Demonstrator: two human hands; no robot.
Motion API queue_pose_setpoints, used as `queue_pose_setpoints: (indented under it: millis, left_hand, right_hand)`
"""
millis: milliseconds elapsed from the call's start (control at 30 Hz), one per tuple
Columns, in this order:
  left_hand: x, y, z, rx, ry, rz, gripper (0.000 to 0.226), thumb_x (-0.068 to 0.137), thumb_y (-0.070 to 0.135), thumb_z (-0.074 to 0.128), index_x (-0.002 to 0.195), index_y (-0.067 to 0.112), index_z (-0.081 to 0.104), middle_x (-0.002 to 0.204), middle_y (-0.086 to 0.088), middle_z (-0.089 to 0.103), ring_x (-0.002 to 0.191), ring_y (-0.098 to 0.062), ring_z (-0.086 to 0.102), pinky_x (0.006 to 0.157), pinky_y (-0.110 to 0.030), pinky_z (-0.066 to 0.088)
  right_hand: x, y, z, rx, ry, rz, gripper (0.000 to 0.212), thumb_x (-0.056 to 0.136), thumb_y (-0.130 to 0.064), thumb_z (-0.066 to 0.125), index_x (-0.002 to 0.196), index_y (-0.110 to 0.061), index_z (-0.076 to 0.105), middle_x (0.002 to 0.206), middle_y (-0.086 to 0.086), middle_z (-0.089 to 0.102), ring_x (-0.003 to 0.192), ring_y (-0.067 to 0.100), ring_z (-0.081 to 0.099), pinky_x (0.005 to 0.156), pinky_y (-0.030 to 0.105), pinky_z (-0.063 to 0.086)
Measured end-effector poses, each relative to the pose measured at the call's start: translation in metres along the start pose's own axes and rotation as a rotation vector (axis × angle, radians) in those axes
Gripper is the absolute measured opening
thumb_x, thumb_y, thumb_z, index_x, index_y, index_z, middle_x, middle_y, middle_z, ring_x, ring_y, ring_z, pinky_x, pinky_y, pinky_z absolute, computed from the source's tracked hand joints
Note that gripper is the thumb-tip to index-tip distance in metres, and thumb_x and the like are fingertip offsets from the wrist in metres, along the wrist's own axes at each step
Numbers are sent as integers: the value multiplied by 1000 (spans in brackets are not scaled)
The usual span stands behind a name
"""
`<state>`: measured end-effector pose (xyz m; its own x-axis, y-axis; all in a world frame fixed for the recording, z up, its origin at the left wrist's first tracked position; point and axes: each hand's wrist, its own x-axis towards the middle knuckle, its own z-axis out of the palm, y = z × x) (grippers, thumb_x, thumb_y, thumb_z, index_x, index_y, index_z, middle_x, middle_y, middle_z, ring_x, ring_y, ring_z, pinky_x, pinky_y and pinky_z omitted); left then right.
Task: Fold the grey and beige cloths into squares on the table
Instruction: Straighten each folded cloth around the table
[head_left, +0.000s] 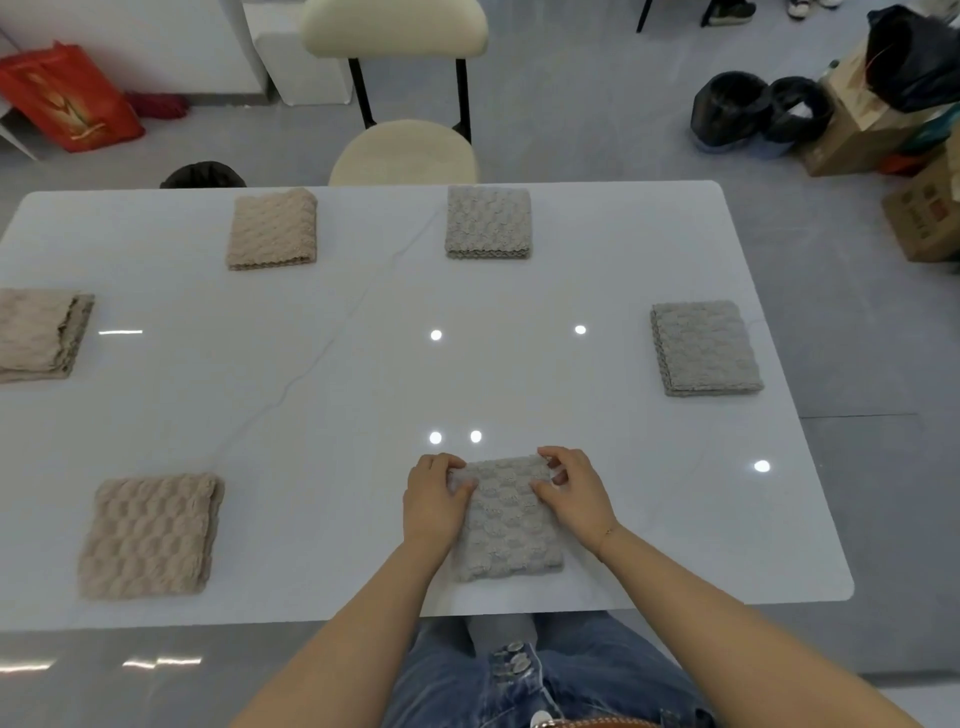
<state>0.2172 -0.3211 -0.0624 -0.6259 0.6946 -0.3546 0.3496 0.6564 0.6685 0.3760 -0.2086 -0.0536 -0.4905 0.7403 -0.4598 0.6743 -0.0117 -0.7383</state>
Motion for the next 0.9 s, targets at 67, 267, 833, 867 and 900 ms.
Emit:
queue_pose_setpoints:
  millis: [67,267,833,867,900]
  left_hand:
    - [3,1,-1,-2,2,-7,20,87,22,63,106,17,60,108,2,54,98,-10,47,86,-22,37]
    - [10,-2,-3,-9,-6,-3,14,88,19,61,102,17,60,99,3,57,92,-13,53,78,-23,42]
    - [-38,-15,-9,-526,-41,-366,23,88,24,66,108,15,60,107,-2,63,95,-13,60,78,-20,49]
    - [-39,-15,-10,-553,-70,-367,24,88,24,65,109,14,60,107,-2,64,95,-13,61,78,-20,50]
    - [-39,-15,-11,-563,-100,-360,26,89,24,65,112,13,59,108,-3,64,96,-13,61,80,-21,51]
  right_hand:
    - [6,-1,-1,-18,9,3,32,86,-14,65,117,-18,57,105,-1,50,82,6,49,79,13,40]
    - [16,-1,-1,-84,56,8,4,89,-20,62,88,-18,58,93,-1,56,75,2,48,67,10,37]
    - [-38,1,12,420,226,392,29,88,-17,65,115,-7,58,101,3,61,95,17,58,86,26,47]
    - [-42,0,14,417,216,395,31,88,-17,64,117,-7,58,103,4,61,96,17,58,87,27,47]
    - [-45,-2,16,405,205,391,33,89,-17,64,120,-6,57,106,5,61,98,17,58,88,26,47]
